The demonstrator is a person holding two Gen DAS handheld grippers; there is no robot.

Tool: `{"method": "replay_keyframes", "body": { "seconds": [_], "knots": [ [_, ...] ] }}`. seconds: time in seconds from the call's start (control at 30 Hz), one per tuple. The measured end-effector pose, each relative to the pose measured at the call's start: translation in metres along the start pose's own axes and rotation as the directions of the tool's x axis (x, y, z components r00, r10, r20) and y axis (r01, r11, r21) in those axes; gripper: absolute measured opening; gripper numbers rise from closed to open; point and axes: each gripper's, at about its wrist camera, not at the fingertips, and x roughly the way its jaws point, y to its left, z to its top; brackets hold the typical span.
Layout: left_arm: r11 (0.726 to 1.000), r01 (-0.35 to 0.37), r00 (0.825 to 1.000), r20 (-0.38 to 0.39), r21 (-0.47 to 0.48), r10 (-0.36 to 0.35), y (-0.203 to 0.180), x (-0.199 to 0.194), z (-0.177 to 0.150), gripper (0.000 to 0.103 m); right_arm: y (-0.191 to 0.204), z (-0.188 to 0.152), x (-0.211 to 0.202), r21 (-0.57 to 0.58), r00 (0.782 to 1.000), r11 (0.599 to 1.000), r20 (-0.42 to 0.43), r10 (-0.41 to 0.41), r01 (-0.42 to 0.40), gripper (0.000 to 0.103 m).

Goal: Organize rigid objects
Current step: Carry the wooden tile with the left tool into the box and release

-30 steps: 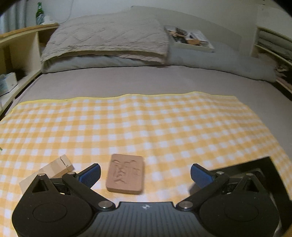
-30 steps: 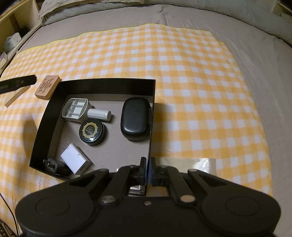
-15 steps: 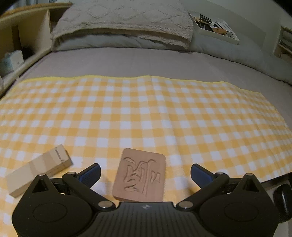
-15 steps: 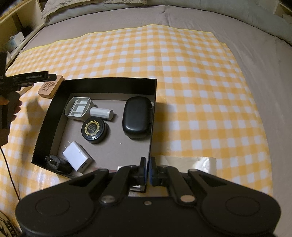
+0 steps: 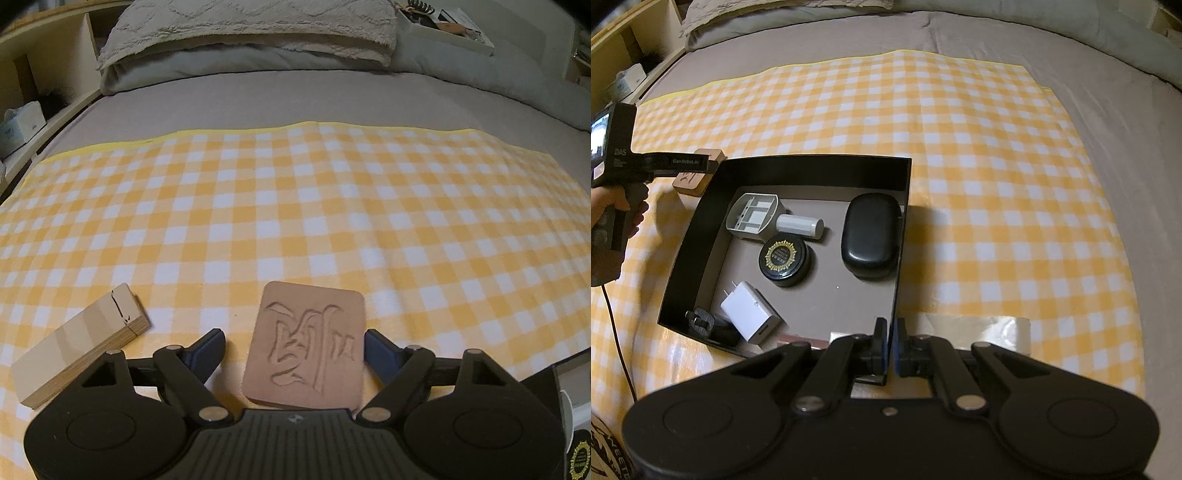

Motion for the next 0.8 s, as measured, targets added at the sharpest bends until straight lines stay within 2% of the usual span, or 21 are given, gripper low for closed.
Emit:
{"method": "replay_keyframes", "body": {
  "seconds": [0.13, 0.23, 0.33, 0.43, 0.67, 0.8],
  "knots": [
    [1.000, 0.015, 1.000, -0.007, 0.005, -0.015, 0.003, 0.005, -0.001, 0.078, -0.001, 0.000, 0.001, 0.000, 1.000, 1.000, 0.000, 0.000, 0.000, 0.004],
    [0.999, 0.032, 0.999, 0.016, 0.016, -0.032, 0.004, 0.007, -0.002, 0.065, -0.002, 0.000, 0.001, 0.002, 1.000, 1.000, 0.000, 0.000, 0.000, 0.003],
    [0.999, 0.040, 0.999, 0.017, 0.022, -0.040, 0.001, 0.016, 0.003, 0.065, -0.002, -0.001, 0.002, 0.006, 1.000, 1.000, -0.002, 0.000, 0.000, 0.003],
    [0.998, 0.063, 0.998, 0.002, -0.018, -0.063, 0.006, 0.015, 0.005, 0.065, -0.002, 0.000, 0.002, 0.003, 1.000, 1.000, -0.002, -0.001, 0.001, 0.004],
    [0.990, 0.102, 0.994, -0.015, -0.093, -0.104, 0.025, -0.003, 0.002, 0.064, -0.001, 0.001, 0.003, 0.002, 1.000, 1.000, -0.003, -0.003, 0.003, 0.004],
    [0.982, 0.154, 0.988, 0.014, -0.112, -0.153, 0.025, -0.028, 0.001, 0.064, -0.001, 0.001, 0.003, -0.003, 1.000, 1.000, -0.003, -0.009, 0.009, 0.004]
  ]
}}
